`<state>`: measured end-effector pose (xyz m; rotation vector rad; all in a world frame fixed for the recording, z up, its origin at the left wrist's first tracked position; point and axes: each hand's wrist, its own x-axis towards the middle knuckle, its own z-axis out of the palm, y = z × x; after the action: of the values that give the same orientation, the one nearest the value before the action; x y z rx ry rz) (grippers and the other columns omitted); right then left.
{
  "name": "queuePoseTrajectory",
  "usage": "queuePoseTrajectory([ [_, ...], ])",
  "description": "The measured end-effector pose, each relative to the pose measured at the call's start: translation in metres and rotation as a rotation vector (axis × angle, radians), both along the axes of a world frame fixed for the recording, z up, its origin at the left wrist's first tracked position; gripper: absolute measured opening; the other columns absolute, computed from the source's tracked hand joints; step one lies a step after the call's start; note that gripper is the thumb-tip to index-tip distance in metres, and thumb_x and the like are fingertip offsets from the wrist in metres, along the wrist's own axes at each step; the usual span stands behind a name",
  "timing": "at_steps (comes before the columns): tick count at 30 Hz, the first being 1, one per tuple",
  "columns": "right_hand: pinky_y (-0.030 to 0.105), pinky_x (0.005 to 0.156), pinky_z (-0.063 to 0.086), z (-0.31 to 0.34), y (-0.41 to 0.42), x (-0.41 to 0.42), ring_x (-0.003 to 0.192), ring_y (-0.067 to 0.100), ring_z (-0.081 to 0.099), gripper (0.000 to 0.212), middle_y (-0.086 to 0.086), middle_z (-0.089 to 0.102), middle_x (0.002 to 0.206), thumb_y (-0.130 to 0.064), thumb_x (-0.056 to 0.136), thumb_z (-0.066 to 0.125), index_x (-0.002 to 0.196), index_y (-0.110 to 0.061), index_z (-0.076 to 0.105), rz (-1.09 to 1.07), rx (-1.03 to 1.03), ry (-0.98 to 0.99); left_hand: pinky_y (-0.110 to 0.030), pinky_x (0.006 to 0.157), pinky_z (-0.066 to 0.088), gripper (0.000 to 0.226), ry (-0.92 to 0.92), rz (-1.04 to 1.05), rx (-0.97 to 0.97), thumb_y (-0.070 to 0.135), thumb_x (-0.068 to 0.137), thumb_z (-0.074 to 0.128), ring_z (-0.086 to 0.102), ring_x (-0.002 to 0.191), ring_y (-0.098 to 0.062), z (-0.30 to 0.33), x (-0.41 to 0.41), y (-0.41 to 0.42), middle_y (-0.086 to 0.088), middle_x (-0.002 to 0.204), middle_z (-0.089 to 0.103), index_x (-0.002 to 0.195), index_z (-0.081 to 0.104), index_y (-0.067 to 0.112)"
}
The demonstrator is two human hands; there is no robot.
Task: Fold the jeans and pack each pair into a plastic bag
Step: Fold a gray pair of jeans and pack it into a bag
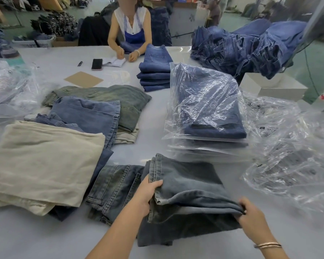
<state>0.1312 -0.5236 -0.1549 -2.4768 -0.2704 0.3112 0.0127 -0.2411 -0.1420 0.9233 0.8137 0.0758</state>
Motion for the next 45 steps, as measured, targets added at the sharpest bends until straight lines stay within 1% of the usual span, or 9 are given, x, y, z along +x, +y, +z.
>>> queuePoseTrajectory([
  [5, 0.038, 0.062, 0.034, 0.028, -0.04, 0.012, 0.062, 0.035, 0.044, 0.022, 0.013, 0.047, 0.067, -0.015, 0.063, 0.034, 0.081, -0.014, 0.047, -0.515, 0.177, -0.397, -0.03, 0.071, 0.057, 0.029, -0.03, -0.226, -0.007, 0.005, 0.094, 0.054, 0.071, 0.092, -0.019, -0.007, 0.013, -0.062, -0.001, 0.104, 0.073, 0.117, 0.058, 0.021],
  [9, 0.042, 0.066, 0.037, 0.013, -0.081, 0.004, 0.068, 0.04, 0.047, 0.02, 0.016, 0.048, 0.069, -0.018, 0.062, 0.038, 0.079, -0.011, 0.046, -0.734, 0.13, -0.2, -0.031, 0.083, 0.054, 0.043, 0.119, -0.439, 0.122, 0.006, 0.093, 0.054, 0.062, 0.106, -0.018, -0.036, 0.025, -0.112, 0.001, 0.123, 0.062, 0.13, 0.047, 0.025],
  [16, 0.048, 0.104, 0.03, -0.023, -0.095, -0.009, 0.119, 0.034, 0.044, 0.051, 0.014, 0.045, 0.128, -0.012, 0.074, 0.067, 0.12, -0.022, 0.047, -0.259, -0.347, 0.281, -0.017, 0.088, 0.049, 0.076, 0.135, -0.515, 0.376, -0.01, 0.09, 0.041, 0.045, 0.127, -0.015, -0.043, 0.037, -0.118, 0.005, 0.152, 0.034, 0.153, 0.016, 0.025],
  [22, 0.056, 0.113, 0.012, -0.015, -0.012, -0.014, 0.145, 0.018, 0.015, 0.057, 0.0, 0.016, 0.157, -0.038, 0.095, 0.045, 0.148, -0.035, 0.025, 0.07, -0.412, -0.093, -0.003, 0.096, 0.037, 0.075, -0.247, -0.344, 0.627, -0.012, 0.083, 0.04, 0.045, 0.117, 0.019, -0.018, 0.031, -0.109, 0.028, 0.131, 0.049, 0.137, 0.04, 0.039],
  [27, 0.063, 0.111, 0.0, -0.05, 0.044, -0.04, 0.146, 0.016, -0.01, 0.057, -0.005, -0.013, 0.159, -0.05, 0.098, 0.027, 0.148, -0.045, 0.002, 0.323, -0.512, -0.053, -0.021, 0.082, 0.046, 0.065, 0.143, -0.202, 0.77, -0.003, 0.086, 0.043, 0.06, 0.101, -0.012, -0.031, 0.002, -0.078, 0.008, 0.113, 0.063, 0.134, 0.038, 0.041],
  [31, 0.067, 0.109, -0.004, -0.058, 0.062, -0.042, 0.146, 0.017, -0.01, 0.057, -0.005, -0.01, 0.159, -0.047, 0.096, 0.032, 0.148, -0.04, 0.01, 0.273, -0.545, 0.016, -0.015, 0.08, 0.045, 0.046, 0.161, -0.283, 0.754, 0.018, 0.095, 0.051, 0.057, 0.095, -0.003, -0.034, -0.001, -0.063, 0.012, 0.114, 0.061, 0.133, 0.04, 0.042],
  [35, 0.055, 0.115, -0.004, -0.041, 0.088, -0.047, 0.146, 0.012, 0.003, 0.05, -0.009, 0.006, 0.158, -0.043, 0.098, 0.037, 0.145, -0.035, 0.024, 0.301, -0.221, -0.032, -0.034, 0.089, 0.047, 0.023, 0.23, 0.171, 0.896, 0.009, 0.094, 0.053, 0.059, 0.105, -0.018, -0.031, -0.021, -0.022, 0.0, 0.111, 0.064, 0.11, 0.062, 0.022],
  [40, 0.055, 0.115, 0.004, -0.02, 0.128, -0.062, 0.146, 0.013, 0.011, 0.084, -0.012, 0.005, 0.158, -0.071, 0.081, 0.046, 0.149, -0.031, 0.017, 0.312, 0.111, 0.198, -0.056, 0.106, 0.026, 0.066, 0.824, 0.218, 1.056, 0.016, 0.082, 0.071, 0.027, 0.135, -0.039, -0.04, -0.059, 0.045, -0.019, 0.148, 0.031, 0.14, 0.042, 0.008],
  [45, 0.064, 0.109, 0.014, -0.016, 0.167, -0.069, 0.146, 0.028, 0.007, 0.109, 0.005, -0.008, 0.159, -0.057, 0.077, 0.065, 0.146, -0.038, -0.018, 0.234, -0.049, 0.257, -0.054, 0.106, 0.032, 0.095, 0.905, 0.131, 0.817, 0.047, 0.073, 0.077, 0.035, 0.131, -0.042, -0.045, -0.073, 0.084, -0.023, 0.144, 0.04, 0.144, 0.029, 0.004],
])
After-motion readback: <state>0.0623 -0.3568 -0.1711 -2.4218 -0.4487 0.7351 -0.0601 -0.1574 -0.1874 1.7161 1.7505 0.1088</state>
